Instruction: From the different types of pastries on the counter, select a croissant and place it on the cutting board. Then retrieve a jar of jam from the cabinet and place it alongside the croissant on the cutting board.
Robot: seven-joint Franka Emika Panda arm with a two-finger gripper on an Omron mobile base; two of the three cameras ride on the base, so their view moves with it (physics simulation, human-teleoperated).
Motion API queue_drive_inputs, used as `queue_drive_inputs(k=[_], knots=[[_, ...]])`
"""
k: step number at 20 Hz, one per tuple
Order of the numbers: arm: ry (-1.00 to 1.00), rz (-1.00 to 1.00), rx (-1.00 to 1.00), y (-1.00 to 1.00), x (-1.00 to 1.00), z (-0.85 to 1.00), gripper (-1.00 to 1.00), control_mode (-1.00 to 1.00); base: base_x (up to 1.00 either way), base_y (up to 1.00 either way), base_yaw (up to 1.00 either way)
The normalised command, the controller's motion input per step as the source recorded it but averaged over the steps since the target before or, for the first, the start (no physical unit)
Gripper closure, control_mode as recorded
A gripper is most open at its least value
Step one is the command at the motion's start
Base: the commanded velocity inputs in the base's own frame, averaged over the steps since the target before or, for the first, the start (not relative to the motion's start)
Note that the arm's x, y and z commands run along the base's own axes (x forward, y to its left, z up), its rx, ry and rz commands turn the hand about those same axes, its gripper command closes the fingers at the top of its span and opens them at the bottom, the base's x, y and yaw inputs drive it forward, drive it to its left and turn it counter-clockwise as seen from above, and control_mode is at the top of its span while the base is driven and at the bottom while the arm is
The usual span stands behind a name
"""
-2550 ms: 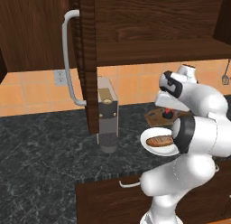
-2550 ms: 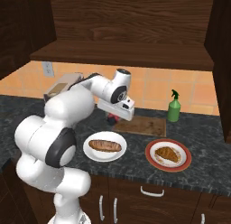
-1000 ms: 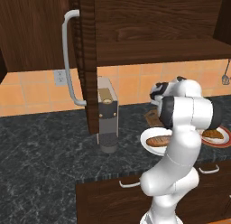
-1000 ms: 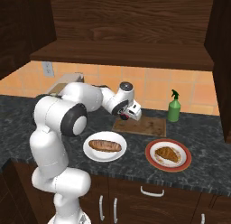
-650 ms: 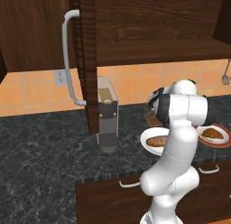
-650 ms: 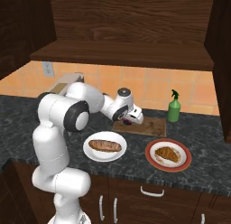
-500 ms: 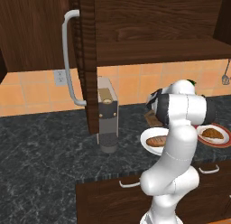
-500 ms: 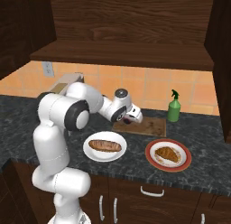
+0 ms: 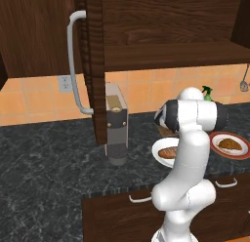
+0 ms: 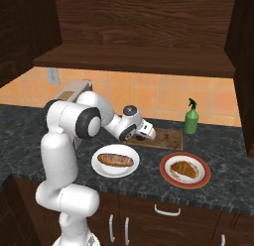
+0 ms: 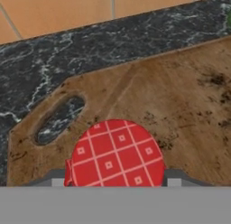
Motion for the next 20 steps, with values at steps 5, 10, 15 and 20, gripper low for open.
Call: queue_drive_inputs(k=[5,10,15,20], knots=[[0.00,0.00,0.00,0.00,0.05,-0.16,1.00,-1.00,0.00,0.00,0.00],[0.11,0.00,0.00,0.21,0.12,-0.30,-1.00,-1.00,0.00,0.00,0.00],[0.19,0.00,0.02,0.01,0.25,-0.07,-1.00,-1.00,0.00,0.00,0.00],[0.14,-0.06,0.10,0.00,0.00,0.12,-1.00,-1.00,0.00,0.00,0.00]])
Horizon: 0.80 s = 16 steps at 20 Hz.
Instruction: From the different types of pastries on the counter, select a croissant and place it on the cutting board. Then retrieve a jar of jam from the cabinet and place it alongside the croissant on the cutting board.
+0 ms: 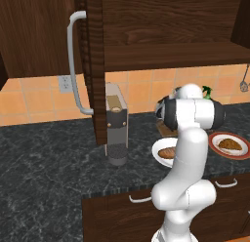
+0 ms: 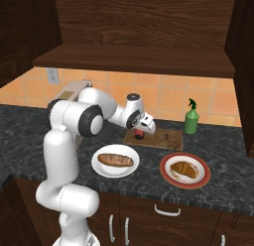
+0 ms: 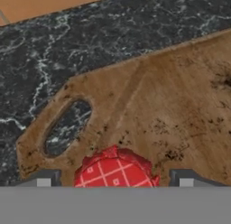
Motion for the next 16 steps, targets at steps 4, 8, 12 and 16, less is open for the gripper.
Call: queue_drive_inputs(k=[4,8,12,16], knots=[[0.05,-0.09,0.07,0.00,0.00,0.11,-1.00,-1.00,0.00,0.00,0.00],[0.03,-0.09,0.05,-0.03,-0.27,0.45,-1.00,-1.00,0.00,0.00,0.00],[0.00,-0.13,0.02,-0.01,-1.00,0.00,-1.00,-1.00,0.00,0.00,0.00],[0.00,-0.13,0.05,0.00,-1.00,-0.03,-1.00,-1.00,0.00,0.00,0.00]])
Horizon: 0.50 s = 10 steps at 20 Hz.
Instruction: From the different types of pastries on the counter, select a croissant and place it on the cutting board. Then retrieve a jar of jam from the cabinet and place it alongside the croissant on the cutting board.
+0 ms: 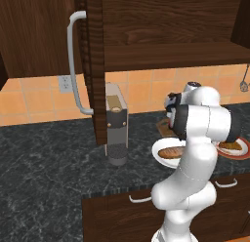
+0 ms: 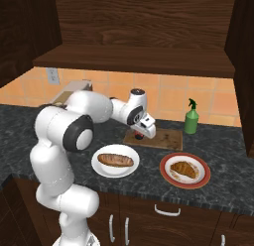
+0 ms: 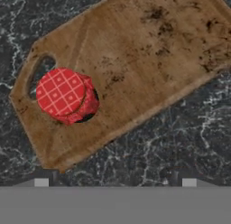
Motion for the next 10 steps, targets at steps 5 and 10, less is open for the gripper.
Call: queue_drive_inputs(k=[5,10], knots=[[0.01,-0.09,0.06,0.00,-0.88,0.44,-1.00,-1.00,0.00,0.00,0.00],[0.09,-0.03,0.00,0.13,-0.05,0.93,-1.00,-1.00,0.00,0.00,0.00]])
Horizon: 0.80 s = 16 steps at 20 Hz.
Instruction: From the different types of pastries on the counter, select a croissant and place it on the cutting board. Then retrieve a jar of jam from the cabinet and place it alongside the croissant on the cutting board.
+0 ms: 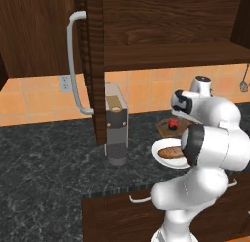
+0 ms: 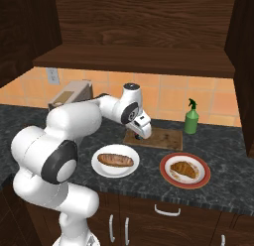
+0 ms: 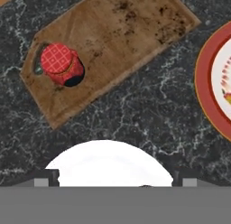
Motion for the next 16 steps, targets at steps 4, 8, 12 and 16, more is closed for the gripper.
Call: queue_drive_inputs(k=[4,8,12,16], knots=[[-0.02,-0.08,0.00,0.10,-0.54,-0.06,-1.00,-1.00,0.00,0.00,0.00],[-0.07,-0.07,0.01,0.00,-1.00,0.22,-1.00,-1.00,0.00,0.00,0.00],[0.07,0.00,0.01,0.00,-0.43,1.00,-1.00,-1.00,0.00,0.00,0.00],[0.06,-0.02,0.00,0.00,-0.39,1.00,-1.00,-1.00,0.00,0.00,0.00]])
